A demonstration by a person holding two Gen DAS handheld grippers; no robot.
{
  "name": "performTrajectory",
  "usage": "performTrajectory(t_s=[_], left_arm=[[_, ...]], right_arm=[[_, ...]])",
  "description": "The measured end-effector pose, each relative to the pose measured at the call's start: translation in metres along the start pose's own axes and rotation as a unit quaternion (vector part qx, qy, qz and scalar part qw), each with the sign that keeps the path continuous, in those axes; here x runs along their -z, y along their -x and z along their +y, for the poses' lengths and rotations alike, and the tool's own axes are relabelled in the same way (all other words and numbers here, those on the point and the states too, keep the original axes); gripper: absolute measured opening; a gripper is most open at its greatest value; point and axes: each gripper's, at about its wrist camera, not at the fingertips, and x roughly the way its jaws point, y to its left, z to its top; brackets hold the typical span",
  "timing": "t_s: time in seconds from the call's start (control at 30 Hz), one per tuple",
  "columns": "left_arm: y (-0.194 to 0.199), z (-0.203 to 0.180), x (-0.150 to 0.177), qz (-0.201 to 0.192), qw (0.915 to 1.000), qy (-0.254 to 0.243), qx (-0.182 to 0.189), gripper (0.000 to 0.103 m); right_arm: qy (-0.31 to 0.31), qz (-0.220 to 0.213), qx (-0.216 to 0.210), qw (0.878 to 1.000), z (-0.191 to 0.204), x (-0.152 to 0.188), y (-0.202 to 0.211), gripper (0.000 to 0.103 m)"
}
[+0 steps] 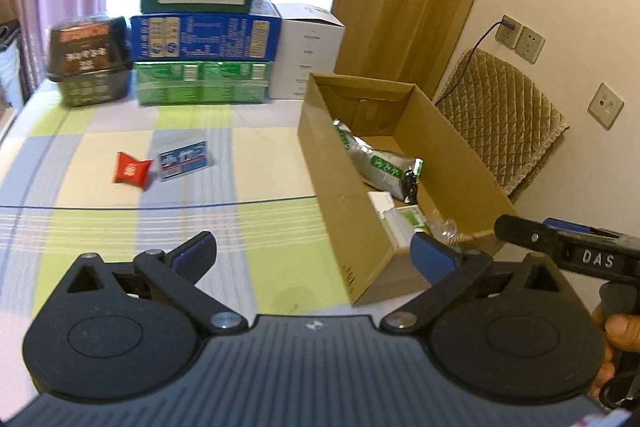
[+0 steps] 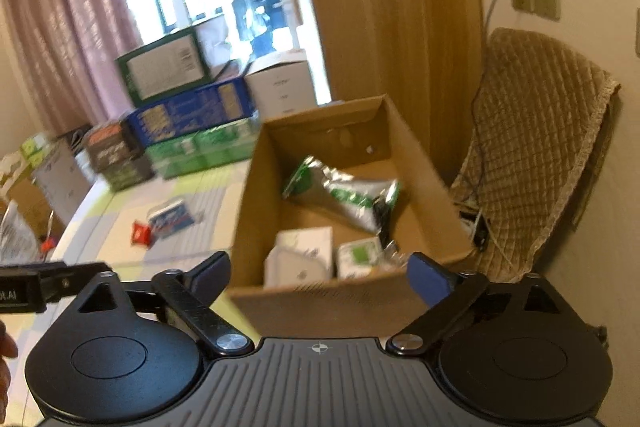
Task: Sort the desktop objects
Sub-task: 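Withdraw both tools from the cardboard box toward the red packet and clear case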
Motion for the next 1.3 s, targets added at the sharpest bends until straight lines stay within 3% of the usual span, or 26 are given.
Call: performTrajectory(t_s=[0.13, 0.5, 1.3], left_arm=[[0.024, 0.005, 0.016, -0.006, 0.9998, -0.009, -0.016, 0.101], [0.069, 0.034, 0.039, -0.005, 0.9993, 0.011, -0.035, 0.102], [0.094, 0.100, 0.051, -0.014, 0.9954, 0.059, -0.074, 0.102]], right_arm=[[0.034, 0.006, -0.004, 0.999, 0.027, 0.015, 0.013, 0.101], [0.056, 0.026, -0.025, 0.998, 0.072, 0.040, 0.025, 0.101], [0.099, 0.035, -0.066, 0.992, 0.118, 0.057, 0.015, 0.101]])
